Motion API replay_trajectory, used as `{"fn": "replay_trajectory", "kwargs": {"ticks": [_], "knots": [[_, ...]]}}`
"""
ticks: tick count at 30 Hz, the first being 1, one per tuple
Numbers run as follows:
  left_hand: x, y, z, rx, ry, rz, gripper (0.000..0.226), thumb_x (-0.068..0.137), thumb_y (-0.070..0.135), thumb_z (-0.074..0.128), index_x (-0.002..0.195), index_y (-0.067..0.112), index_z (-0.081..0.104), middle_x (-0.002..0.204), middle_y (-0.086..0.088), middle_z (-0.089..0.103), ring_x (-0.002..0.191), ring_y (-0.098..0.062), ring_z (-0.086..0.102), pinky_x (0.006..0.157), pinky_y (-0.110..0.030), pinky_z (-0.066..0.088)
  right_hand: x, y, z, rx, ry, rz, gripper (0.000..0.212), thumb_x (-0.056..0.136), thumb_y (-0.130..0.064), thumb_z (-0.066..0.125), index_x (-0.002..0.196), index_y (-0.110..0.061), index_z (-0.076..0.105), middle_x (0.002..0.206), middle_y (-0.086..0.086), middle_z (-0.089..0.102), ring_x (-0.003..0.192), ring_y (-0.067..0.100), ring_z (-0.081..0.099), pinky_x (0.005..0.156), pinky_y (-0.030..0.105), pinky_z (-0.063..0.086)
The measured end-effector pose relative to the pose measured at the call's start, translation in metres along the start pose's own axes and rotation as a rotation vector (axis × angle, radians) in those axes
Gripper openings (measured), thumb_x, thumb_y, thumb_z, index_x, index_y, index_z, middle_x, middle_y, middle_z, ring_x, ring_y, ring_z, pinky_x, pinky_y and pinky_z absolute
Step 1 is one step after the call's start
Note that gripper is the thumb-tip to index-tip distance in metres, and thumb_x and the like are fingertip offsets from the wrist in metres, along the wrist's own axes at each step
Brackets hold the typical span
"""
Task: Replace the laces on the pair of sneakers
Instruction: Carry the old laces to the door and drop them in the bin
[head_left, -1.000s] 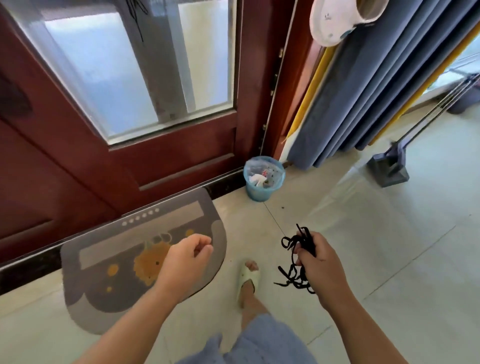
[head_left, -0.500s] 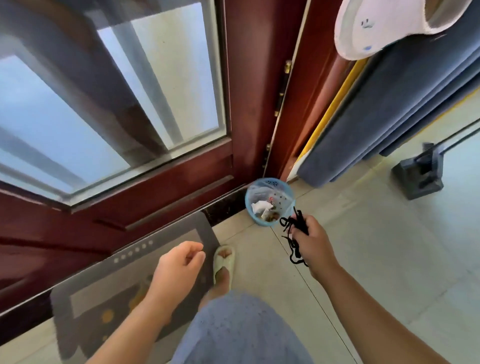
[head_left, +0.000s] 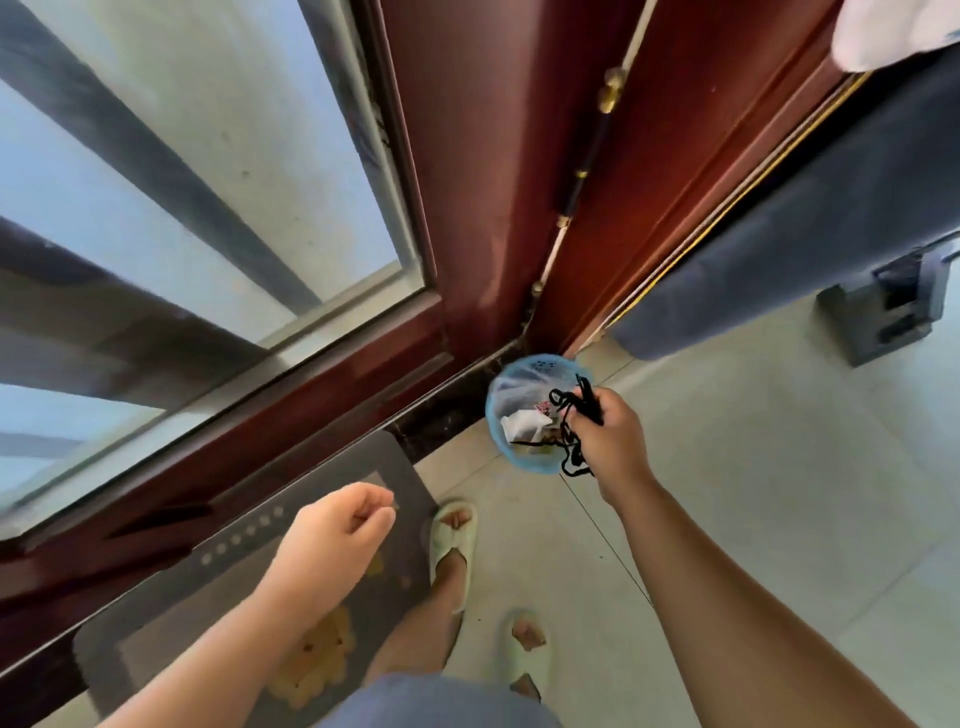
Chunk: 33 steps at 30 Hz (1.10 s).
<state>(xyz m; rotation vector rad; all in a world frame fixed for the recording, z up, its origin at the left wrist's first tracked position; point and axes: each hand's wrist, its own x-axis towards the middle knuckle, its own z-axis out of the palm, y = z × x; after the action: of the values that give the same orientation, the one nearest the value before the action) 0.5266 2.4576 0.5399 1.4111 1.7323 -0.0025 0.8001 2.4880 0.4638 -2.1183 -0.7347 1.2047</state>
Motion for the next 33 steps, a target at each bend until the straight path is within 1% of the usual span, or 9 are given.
{"fn": "replay_trajectory", "kwargs": {"ticks": [4,7,12,16,20,24,27,29,33], "knots": [[0.022,0.009,0.004,0.009,-0.023,0.008,0.015,0.09,0.025,0.058,0.104,0.028,0.065,0.089,0.019,0.064,0.082,0.006,0.058,0.067,-0.008,0.04,0.024,0.007,0.01,-0.01,-0.074,0.11,0.039,0.084,-0.001,0.058,0.12,-0.017,0.058,0.114,0.0,0.063,0.104,0.016,0.058,0.091,0.035,0.049],[0.031,0.016,0.008,0.012,-0.046,0.025,0.015,0.09,0.026,0.058,0.104,0.029,0.064,0.088,0.019,0.064,0.081,0.007,0.058,0.066,-0.007,0.041,0.031,0.011,0.004,-0.03,-0.032,0.154,0.038,0.083,0.0,0.059,0.119,-0.012,0.06,0.119,0.006,0.062,0.106,0.017,0.057,0.096,0.036,0.047],[0.033,0.03,0.011,0.04,-0.065,0.044,0.017,0.092,0.027,0.056,0.107,0.027,0.063,0.092,0.016,0.064,0.084,0.002,0.059,0.073,-0.015,0.045,0.019,0.008,-0.019,-0.046,0.001,0.116,0.029,0.084,-0.006,0.057,0.112,-0.013,0.063,0.103,0.004,0.067,0.091,0.015,0.061,0.081,0.028,0.049],[0.022,0.038,0.009,0.027,-0.041,0.053,0.011,0.091,0.026,0.057,0.098,0.029,0.064,0.086,0.015,0.066,0.079,-0.001,0.061,0.072,-0.02,0.049,-0.006,0.003,-0.036,-0.103,-0.028,0.03,0.026,0.085,-0.01,0.058,0.11,-0.015,0.064,0.094,-0.003,0.066,0.084,0.009,0.061,0.069,0.018,0.045],[-0.004,0.047,0.005,0.011,0.008,0.082,0.01,0.091,0.023,0.056,0.092,0.03,0.063,0.081,0.017,0.063,0.075,0.001,0.059,0.065,-0.012,0.043,-0.047,-0.007,-0.052,-0.204,-0.074,-0.089,0.022,0.085,-0.015,0.06,0.106,-0.018,0.064,0.082,-0.011,0.062,0.075,-0.002,0.056,0.057,0.005,0.037],[-0.045,0.049,0.004,0.002,0.061,0.099,0.01,0.092,0.023,0.054,0.093,0.028,0.063,0.082,0.019,0.061,0.076,0.001,0.057,0.065,-0.011,0.041,-0.099,-0.015,-0.068,-0.304,-0.153,-0.254,0.017,0.086,-0.019,0.06,0.101,-0.023,0.064,0.075,-0.011,0.062,0.071,-0.001,0.057,0.058,0.01,0.04],[-0.083,0.042,0.006,0.0,0.125,0.097,0.014,0.092,0.025,0.053,0.101,0.023,0.064,0.088,0.015,0.062,0.082,-0.003,0.057,0.068,-0.013,0.04,-0.137,-0.02,-0.077,-0.43,-0.219,-0.4,0.014,0.086,-0.023,0.059,0.099,-0.023,0.065,0.073,-0.011,0.063,0.072,0.003,0.058,0.067,0.025,0.049],[-0.113,0.031,0.007,-0.026,0.192,0.087,0.016,0.092,0.026,0.052,0.103,0.022,0.064,0.094,0.012,0.064,0.086,-0.006,0.058,0.074,-0.018,0.042,-0.164,-0.023,-0.076,-0.516,-0.263,-0.52,0.014,0.086,-0.024,0.059,0.098,-0.022,0.066,0.071,-0.01,0.062,0.07,0.007,0.058,0.068,0.03,0.05],[-0.175,-0.005,0.008,-0.147,0.337,0.009,0.018,0.092,0.028,0.053,0.107,0.023,0.063,0.097,0.011,0.064,0.089,-0.005,0.058,0.083,-0.024,0.048,-0.213,-0.029,-0.06,-0.661,-0.373,-0.807,0.012,0.088,-0.026,0.058,0.094,-0.018,0.065,0.065,-0.016,0.049,0.063,-0.001,0.046,0.056,0.013,0.033]]}}
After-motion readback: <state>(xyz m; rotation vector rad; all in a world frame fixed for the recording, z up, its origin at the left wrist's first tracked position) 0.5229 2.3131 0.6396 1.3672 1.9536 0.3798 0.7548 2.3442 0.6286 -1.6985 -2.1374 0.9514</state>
